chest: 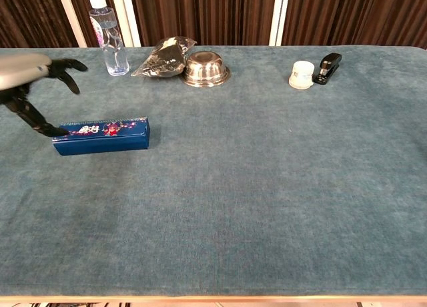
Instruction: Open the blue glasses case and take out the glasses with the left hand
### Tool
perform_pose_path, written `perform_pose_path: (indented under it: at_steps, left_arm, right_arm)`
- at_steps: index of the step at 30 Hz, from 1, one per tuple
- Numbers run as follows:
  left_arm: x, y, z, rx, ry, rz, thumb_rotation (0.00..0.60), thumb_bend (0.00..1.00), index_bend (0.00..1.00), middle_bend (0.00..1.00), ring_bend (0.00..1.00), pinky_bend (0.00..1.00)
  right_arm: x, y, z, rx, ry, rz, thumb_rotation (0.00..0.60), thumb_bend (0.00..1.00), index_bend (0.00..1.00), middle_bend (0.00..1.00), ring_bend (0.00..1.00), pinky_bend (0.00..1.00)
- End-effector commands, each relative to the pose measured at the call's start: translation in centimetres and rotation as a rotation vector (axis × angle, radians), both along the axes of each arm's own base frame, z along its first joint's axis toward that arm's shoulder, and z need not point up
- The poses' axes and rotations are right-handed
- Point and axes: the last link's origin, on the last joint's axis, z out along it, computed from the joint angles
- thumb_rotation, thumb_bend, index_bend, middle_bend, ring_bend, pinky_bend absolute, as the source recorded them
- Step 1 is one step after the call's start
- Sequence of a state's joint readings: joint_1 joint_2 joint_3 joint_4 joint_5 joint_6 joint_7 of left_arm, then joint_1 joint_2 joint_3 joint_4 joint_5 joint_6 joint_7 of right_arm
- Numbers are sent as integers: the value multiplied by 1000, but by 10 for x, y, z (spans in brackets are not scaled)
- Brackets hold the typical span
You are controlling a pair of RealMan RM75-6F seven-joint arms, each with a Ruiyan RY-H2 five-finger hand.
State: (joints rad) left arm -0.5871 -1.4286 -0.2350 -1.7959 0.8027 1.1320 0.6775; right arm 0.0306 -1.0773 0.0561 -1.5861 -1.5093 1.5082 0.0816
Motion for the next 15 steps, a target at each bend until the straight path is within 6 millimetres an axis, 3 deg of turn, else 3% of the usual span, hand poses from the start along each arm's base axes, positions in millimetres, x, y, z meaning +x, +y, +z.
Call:
perform_pose_path:
  at_steps: [1,5,15]
  left_arm:
    - [9,4,-18,-31,12,8,600,260,42,239,0,33]
    - [11,6,-25,-29,21,10,600,322,50,251,0,33]
    - [12,14,-32,-31,51,16,600,331,55,267,0,33]
  right_arm:
    - [0,0,0,0,-2,-1,600,134,0,0,0,213]
    - [0,0,0,2,-4,-2,600,134,0,0,0,213]
    - [0,0,0,2,-3,-1,600,134,0,0,0,212]
